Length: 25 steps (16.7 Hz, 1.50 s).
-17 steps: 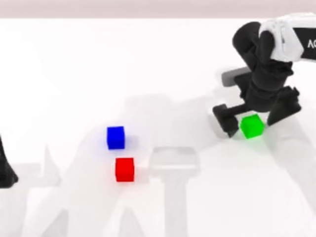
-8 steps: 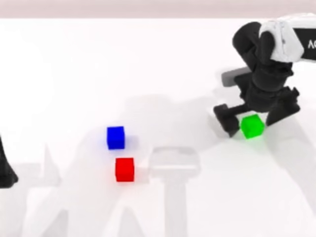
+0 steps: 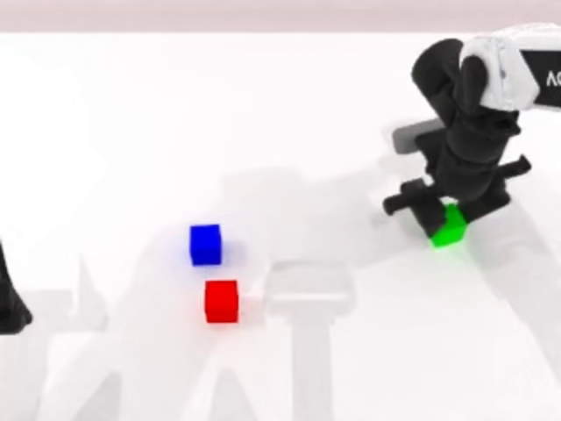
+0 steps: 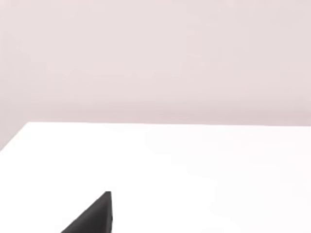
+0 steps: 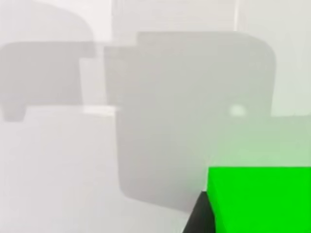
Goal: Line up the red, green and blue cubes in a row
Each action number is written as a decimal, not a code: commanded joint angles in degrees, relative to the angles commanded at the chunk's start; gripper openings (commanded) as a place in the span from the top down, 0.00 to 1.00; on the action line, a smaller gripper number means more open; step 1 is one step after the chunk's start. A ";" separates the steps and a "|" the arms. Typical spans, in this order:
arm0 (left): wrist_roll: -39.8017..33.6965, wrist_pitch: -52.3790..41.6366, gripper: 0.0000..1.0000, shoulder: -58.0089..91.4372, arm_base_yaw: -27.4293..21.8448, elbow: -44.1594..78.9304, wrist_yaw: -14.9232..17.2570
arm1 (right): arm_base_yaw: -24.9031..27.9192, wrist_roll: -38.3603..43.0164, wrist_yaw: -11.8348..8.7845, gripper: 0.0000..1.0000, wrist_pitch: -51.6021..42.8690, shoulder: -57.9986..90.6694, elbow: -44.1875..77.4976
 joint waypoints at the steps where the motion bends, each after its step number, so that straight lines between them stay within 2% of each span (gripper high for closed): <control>1: 0.00 0.00 0.00 0.00 0.00 0.00 0.00 | 0.00 0.00 0.00 0.98 0.00 0.00 0.00; 11: 0.00 0.00 0.00 0.00 0.00 0.00 0.00 | -0.12 0.03 0.02 1.00 -0.54 -1.15 0.51; 19: 0.00 0.00 0.00 0.00 0.00 0.00 0.00 | 0.33 -0.07 -0.02 1.00 -13.76 -5.25 9.43; 25: 0.00 0.00 0.00 0.00 0.00 0.00 0.00 | 0.73 0.80 -0.03 1.00 -14.19 -5.11 9.90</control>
